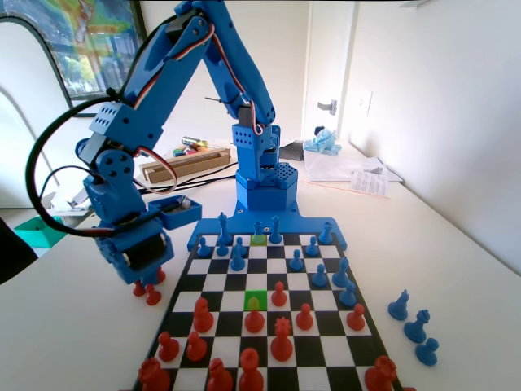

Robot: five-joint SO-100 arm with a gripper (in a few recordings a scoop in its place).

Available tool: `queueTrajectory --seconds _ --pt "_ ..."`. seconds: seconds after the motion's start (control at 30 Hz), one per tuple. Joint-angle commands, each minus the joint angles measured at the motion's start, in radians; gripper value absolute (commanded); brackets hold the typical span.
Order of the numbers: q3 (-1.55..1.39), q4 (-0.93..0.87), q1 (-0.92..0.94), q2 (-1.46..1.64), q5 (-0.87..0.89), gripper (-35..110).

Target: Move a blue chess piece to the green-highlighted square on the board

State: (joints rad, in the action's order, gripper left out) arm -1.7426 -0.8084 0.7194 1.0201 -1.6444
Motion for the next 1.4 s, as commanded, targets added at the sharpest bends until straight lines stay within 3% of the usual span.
queueTrajectory --seconds 0.0,0.2,0.4,0.93,1.37 --pt "0.106 -0.179 0.015 0.135 -0.025 11" --pt "0.238 -0.456 -0.048 0.27 -0.02 10" --pt "0.212 -0.546 -0.155 0.437 0.025 8" --pt "-0.319 -0.396 -0.545 0.79 0.232 7" --pt "-0.675 -0.199 -0.62 0.856 0.199 8"
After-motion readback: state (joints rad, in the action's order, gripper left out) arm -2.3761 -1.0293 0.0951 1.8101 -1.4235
